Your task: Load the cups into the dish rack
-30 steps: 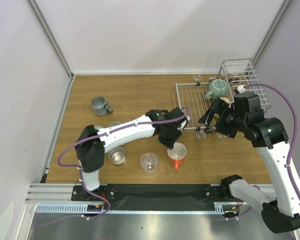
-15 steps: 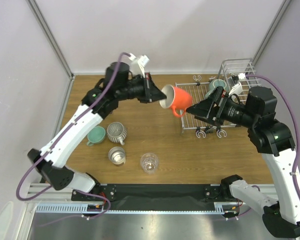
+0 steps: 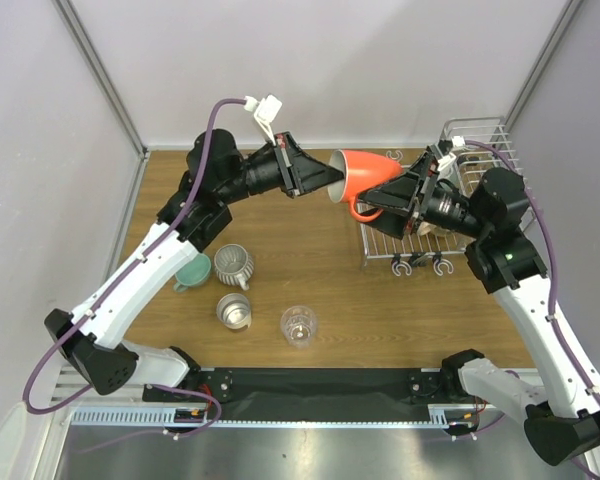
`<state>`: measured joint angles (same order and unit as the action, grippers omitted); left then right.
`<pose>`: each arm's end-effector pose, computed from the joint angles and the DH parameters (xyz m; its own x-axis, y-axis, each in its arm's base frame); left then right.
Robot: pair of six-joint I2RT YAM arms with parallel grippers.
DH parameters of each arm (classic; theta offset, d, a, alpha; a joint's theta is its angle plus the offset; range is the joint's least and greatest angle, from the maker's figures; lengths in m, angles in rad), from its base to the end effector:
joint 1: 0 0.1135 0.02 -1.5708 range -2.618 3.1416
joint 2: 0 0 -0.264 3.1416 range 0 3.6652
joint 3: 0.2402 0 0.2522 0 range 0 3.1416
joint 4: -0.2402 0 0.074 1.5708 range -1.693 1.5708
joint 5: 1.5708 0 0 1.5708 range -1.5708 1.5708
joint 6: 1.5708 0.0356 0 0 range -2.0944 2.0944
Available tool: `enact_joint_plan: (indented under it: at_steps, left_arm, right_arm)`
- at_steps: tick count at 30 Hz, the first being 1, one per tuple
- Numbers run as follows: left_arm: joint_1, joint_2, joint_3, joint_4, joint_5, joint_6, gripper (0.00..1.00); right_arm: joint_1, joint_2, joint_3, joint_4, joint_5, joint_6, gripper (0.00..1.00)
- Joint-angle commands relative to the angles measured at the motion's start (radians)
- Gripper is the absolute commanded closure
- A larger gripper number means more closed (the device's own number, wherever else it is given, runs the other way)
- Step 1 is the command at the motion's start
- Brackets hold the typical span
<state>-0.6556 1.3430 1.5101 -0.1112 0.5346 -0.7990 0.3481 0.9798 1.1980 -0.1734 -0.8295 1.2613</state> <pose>0.2239 -0.1951 0.4764 -0.6340 -0.2903 -0.7167 0.6788 0.2350 -0.6957 0.1762 0.0919 0.4487 -0.8663 0.3698 -0.3357 -0.3212 0.1022 0.9415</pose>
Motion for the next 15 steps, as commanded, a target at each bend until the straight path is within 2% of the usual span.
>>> enact_joint_plan:
  at_steps: [1,5,8,11,12,15]
  left_arm:
    - [-0.007,-0.024,0.002,0.169,0.031,-0.066,1.0]
    - [-0.006,-0.022,-0.008,0.203,0.031,-0.091,1.0]
    - [-0.01,-0.021,-0.024,0.228,0.034,-0.104,1.0]
    - [-0.018,-0.025,-0.04,0.228,0.028,-0.097,1.0]
    - [-0.018,-0.027,-0.045,0.226,0.028,-0.095,1.0]
    - [-0.018,-0.03,-0.063,0.24,0.028,-0.1,1.0]
  right_arm:
    - [0.034,-0.01,-0.038,0.231,-0.027,0.139,0.07]
    - [0.06,0.0,-0.038,0.261,-0.008,0.165,0.08]
    - [0.068,0.011,-0.037,0.267,0.006,0.171,0.13]
    - [0.077,0.017,-0.037,0.285,0.032,0.204,0.23]
    - [0.078,0.019,-0.034,0.281,0.041,0.211,0.31]
    - [0.088,0.023,-0.018,0.243,0.076,0.213,0.43]
